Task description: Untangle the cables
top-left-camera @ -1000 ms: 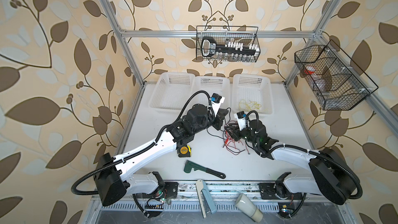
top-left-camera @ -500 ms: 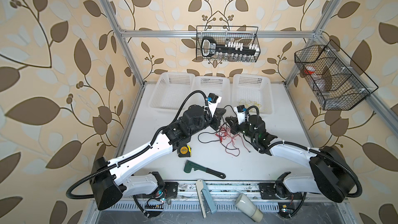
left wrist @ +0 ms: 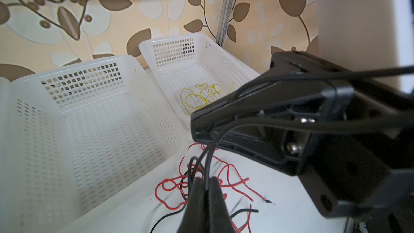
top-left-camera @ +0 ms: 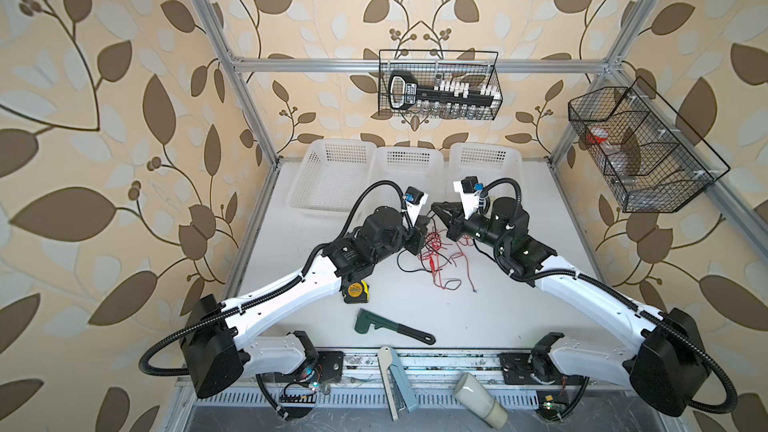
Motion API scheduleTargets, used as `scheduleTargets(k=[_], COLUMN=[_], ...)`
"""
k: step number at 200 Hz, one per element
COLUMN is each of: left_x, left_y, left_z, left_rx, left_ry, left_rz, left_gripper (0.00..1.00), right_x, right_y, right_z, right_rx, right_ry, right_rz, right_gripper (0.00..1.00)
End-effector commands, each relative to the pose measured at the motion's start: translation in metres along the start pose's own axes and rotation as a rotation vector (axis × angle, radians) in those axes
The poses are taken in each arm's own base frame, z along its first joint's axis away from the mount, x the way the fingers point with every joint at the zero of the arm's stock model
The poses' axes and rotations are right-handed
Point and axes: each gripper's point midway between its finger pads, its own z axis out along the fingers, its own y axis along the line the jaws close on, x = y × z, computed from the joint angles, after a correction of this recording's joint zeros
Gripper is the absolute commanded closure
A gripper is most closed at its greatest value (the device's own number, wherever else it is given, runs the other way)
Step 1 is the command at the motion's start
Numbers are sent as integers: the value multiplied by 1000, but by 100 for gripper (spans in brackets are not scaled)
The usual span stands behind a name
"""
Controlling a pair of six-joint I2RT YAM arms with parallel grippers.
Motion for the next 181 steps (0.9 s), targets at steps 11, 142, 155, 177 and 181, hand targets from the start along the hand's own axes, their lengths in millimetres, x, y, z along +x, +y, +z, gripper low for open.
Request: scheduleTargets(k=[11,142,155,177,181], left_x=[-3,24,28,32,32], left_y=[-3,-15,-14,-10,-9], left_z=[-1,19,17,14,14], left_rx=[9,89,88,70,65], left_ry=[-24,56,59,52,50], left_rz=[17,-19,-18,-17,-17], left_gripper=[95,84,80,71,68], right_x=[18,3,-1,-4,-4], right_y=[14,24,24,28,29], right_z=[3,4,2,-1,-1], right_rx=[-51,-24,-19,-33,-38], right_ry=[79,8,-3,-6,-5], right_rz=[-16,-17,-23,-29,-29], right_gripper=[100,100,100,100,100])
